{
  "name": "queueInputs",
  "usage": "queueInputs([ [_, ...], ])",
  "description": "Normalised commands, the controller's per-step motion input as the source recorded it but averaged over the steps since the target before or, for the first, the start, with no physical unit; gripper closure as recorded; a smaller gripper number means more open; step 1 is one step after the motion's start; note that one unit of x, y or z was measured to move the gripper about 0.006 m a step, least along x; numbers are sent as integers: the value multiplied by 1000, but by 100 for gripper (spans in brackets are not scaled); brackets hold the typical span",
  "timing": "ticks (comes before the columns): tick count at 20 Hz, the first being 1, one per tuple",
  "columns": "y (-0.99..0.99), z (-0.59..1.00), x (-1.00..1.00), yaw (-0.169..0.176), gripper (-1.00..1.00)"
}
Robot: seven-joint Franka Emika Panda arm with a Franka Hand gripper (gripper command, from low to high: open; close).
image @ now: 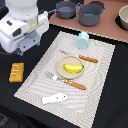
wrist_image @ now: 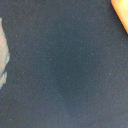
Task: Interact with the objects in diverse but meaningful ways.
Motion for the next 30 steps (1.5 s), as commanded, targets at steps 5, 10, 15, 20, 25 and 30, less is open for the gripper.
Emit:
queueInputs([
  [5, -565, -73, -347, -114, -100],
  [10, -402, -198, -32, -21, -100],
  [15, -273, -265, -1, 0, -100],
  [20, -210, -311, -36, 0, -100],
  [25, -275, -333, -434, -4, -100],
  [30, -230, -361, -417, -6, -100],
])
